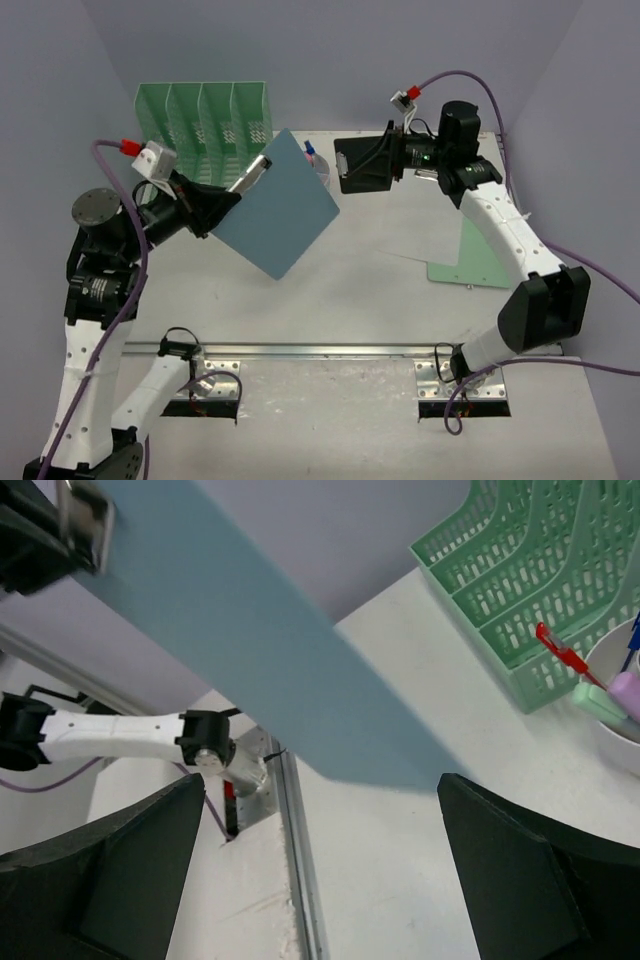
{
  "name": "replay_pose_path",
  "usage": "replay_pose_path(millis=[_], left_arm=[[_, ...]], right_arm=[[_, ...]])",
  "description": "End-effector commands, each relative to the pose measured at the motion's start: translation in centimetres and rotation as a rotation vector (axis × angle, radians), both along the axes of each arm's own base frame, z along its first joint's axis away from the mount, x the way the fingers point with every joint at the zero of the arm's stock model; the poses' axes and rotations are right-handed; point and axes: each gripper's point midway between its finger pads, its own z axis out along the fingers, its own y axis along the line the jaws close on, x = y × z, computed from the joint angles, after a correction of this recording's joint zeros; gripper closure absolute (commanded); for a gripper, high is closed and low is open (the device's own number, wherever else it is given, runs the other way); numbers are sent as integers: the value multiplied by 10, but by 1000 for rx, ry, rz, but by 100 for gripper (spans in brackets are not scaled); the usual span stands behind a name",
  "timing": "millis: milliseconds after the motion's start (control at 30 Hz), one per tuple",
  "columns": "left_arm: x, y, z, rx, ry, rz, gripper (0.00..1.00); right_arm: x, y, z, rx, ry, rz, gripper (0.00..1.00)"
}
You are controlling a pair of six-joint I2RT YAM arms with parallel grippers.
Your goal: Organize the desk
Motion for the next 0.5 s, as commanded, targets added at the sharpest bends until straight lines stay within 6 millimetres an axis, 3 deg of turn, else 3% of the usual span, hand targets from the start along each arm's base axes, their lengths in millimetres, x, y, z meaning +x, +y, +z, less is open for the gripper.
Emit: replay_pose_path(millis=[0, 133, 233, 267, 300, 333, 367, 433, 467], left_arm=[[4, 50, 41, 46, -113, 320, 100], [-7, 90, 95, 66, -251, 543, 100], [-5, 120, 116, 111, -298, 708, 100], [-10, 132, 133, 105, -327, 773, 100], [-1, 138, 135, 169, -330, 799, 100], [-6, 143, 152, 176, -363, 828, 100], [7, 149, 148, 215, -332, 860, 100], [9, 159, 162, 283, -366, 905, 100], [24, 162, 159, 341, -351, 911, 100]], right_arm=[[-1, -7, 4, -59, -112, -47, 1], [-4, -9, 2, -67, -123, -54, 1], [-5, -9, 2, -67, -123, -49, 1], [-5, -9, 2, -68, -120, -49, 1], [-6, -9, 2, -67, -123, -47, 1], [-5, -9, 1, -68, -120, -47, 1], [-5, -9, 1, -68, -118, -46, 1], [-6, -8, 1, -67, -119, -40, 1], [-5, -8, 1, -67, -119, -38, 1]])
